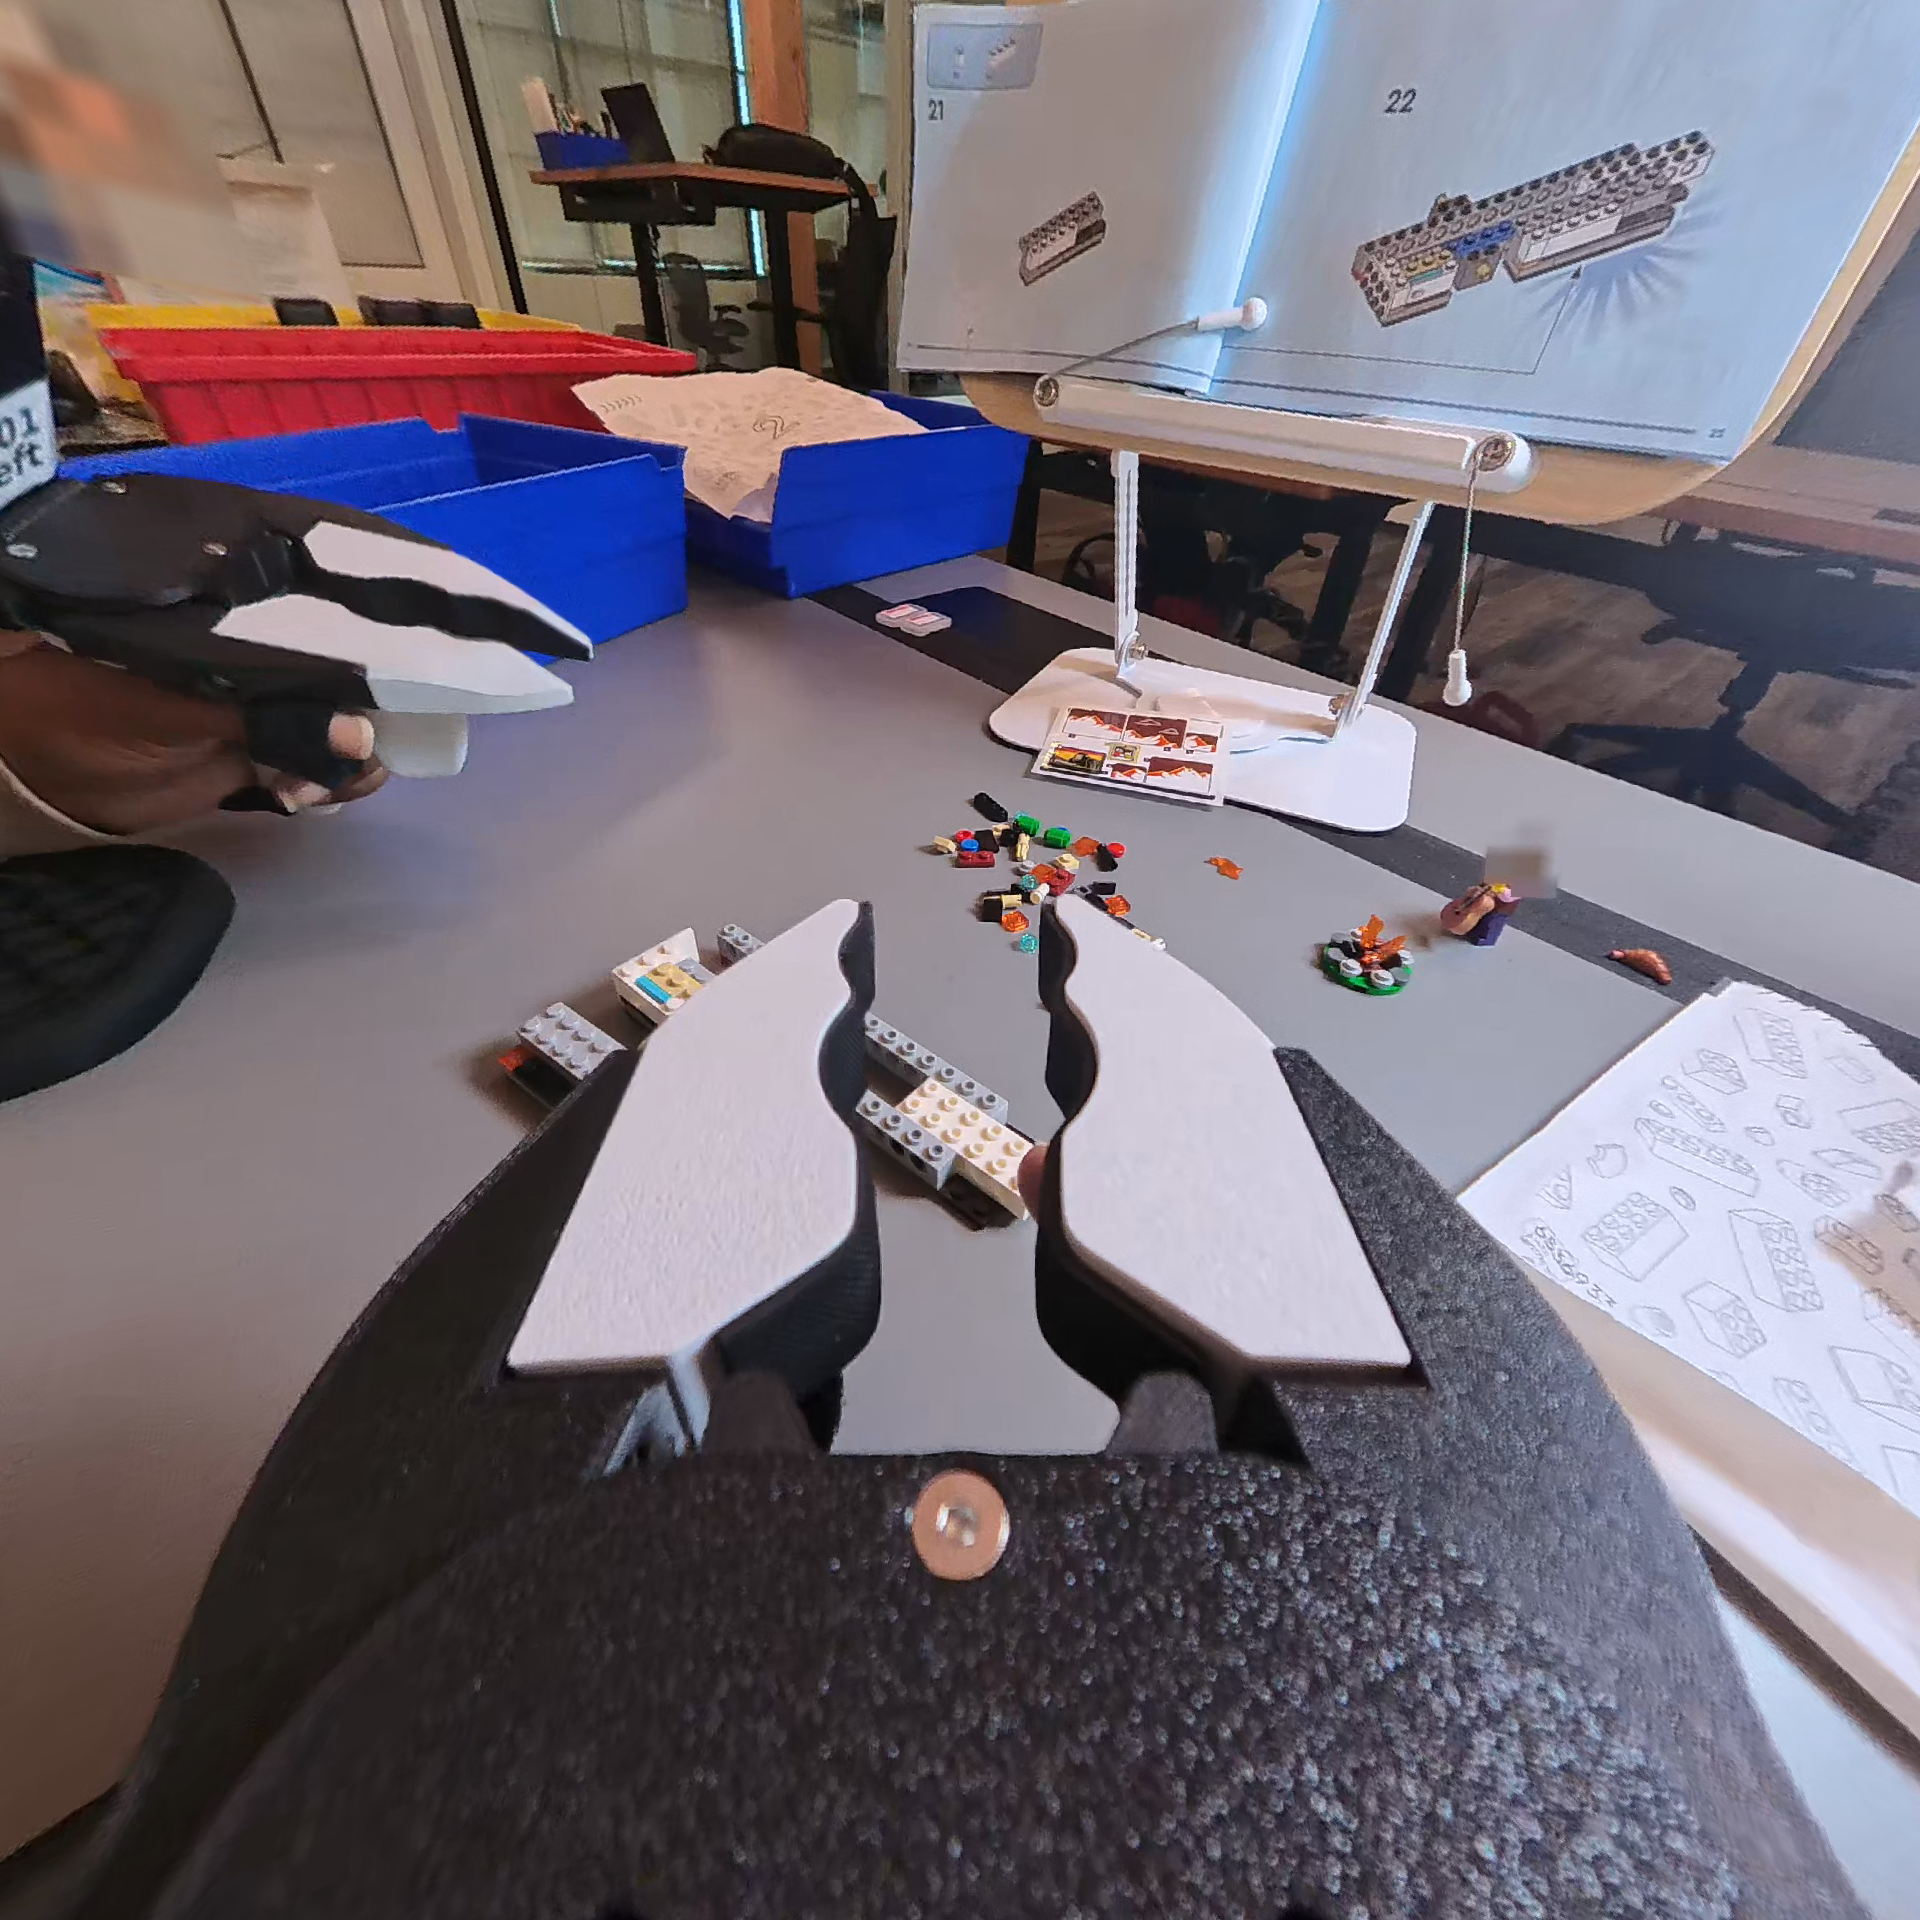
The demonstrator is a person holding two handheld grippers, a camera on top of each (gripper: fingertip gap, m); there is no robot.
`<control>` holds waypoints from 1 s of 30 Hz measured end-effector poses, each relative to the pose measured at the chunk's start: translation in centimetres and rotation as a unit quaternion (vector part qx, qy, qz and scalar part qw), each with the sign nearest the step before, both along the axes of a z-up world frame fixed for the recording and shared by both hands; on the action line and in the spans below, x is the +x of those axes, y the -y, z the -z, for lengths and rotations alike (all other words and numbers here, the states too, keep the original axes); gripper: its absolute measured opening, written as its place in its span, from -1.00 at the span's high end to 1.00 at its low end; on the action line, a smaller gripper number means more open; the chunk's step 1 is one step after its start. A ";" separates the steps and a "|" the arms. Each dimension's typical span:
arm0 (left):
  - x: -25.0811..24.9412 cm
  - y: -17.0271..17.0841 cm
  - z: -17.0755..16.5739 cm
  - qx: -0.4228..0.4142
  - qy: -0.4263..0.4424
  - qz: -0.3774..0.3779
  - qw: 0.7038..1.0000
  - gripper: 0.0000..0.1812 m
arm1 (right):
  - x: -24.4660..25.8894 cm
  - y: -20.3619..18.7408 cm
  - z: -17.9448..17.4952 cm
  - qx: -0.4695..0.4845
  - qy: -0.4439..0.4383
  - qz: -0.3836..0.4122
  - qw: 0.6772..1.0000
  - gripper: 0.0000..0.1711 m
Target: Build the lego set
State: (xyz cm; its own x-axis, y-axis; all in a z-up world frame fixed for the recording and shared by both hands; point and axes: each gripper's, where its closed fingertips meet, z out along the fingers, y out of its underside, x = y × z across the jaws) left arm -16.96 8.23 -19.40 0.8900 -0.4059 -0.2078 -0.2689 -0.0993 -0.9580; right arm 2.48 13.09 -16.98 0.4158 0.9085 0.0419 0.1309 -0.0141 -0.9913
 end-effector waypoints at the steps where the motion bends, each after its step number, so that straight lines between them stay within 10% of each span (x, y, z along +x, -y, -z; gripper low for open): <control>1: 0.2 0.0 0.1 -0.002 -0.002 0.004 1.000 0.79 | 0.0 0.0 0.1 -0.004 -0.001 -0.001 1.000 0.66; 22: -4.3 0.2 -3.0 0.072 0.029 -0.055 0.995 0.84 | 1.9 -2.9 0.2 -0.050 -0.066 0.061 0.995 0.67; 30: -9.5 4.8 -10.8 0.174 0.103 -0.145 0.969 0.86 | 2.2 -2.2 -1.0 -0.021 -0.071 0.071 0.995 0.67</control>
